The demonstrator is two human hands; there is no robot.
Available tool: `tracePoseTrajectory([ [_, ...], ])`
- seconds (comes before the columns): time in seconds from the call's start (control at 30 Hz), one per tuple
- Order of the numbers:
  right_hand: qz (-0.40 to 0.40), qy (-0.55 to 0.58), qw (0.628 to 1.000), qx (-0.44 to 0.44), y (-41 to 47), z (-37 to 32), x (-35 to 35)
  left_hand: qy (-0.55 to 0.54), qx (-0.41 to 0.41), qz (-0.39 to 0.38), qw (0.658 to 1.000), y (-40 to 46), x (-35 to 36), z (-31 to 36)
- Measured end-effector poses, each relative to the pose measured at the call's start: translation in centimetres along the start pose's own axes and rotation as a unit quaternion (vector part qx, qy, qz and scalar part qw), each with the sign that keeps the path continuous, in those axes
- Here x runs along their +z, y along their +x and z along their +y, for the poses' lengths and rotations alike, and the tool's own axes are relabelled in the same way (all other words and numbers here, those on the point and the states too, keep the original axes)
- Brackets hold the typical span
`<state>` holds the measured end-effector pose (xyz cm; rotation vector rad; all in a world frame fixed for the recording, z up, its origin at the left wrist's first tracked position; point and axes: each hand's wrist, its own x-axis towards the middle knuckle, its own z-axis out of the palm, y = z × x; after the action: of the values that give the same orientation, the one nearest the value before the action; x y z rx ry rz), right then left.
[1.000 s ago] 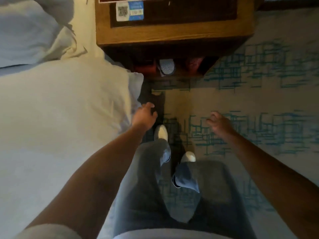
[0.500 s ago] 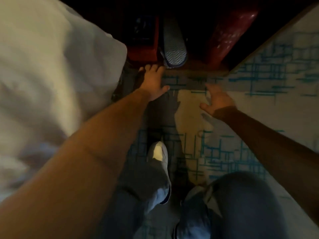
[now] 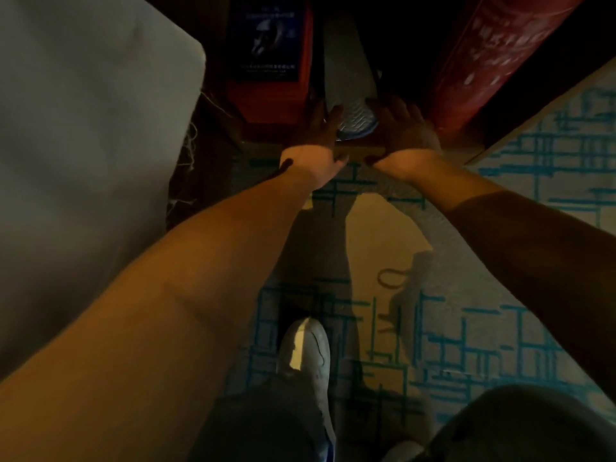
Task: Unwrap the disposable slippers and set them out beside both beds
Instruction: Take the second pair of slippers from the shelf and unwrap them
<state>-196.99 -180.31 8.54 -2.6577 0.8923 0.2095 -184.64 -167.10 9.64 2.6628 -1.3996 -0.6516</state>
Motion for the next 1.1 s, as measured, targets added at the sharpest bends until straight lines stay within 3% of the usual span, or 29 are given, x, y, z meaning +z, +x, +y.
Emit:
tracePoseTrajectory([
  [0.23, -0.008, -0.027, 0.999, -0.024, 1.4, -0.5, 0.8, 0.032, 0.019, 0.018, 0.999, 1.0, 0.5, -0.1],
  [0.5, -0.027, -0.006, 1.000, -0.008, 1.9, -0.5, 2.4, 0.004, 0.113, 0.015, 0.993, 2.1, 1.8, 0.6],
  [0.6, -0.002, 0.068, 0.997, 0.040, 2.6, -0.4, 2.7, -0.031, 0.130, 0.029, 0.991, 1.8, 2.1, 0.5],
  [0.73, 0.107, 0.210, 0.967, 0.100, 3.2, -0.2, 1.4, -0.004, 0.129, 0.009, 0.992, 1.1, 2.6, 0.4],
  [0.87, 0.078, 0.340, 0.924, 0.158, 3.7, -0.9, 0.8, 0.043, 0.155, 0.022, 0.987, 0.4, 2.9, 0.4],
  [1.1, 0.013, 0.211, 0.955, 0.207, 5.1, -1.6, 0.9, 0.061, 0.162, -0.004, 0.985, -1.0, 3.6, 0.4],
])
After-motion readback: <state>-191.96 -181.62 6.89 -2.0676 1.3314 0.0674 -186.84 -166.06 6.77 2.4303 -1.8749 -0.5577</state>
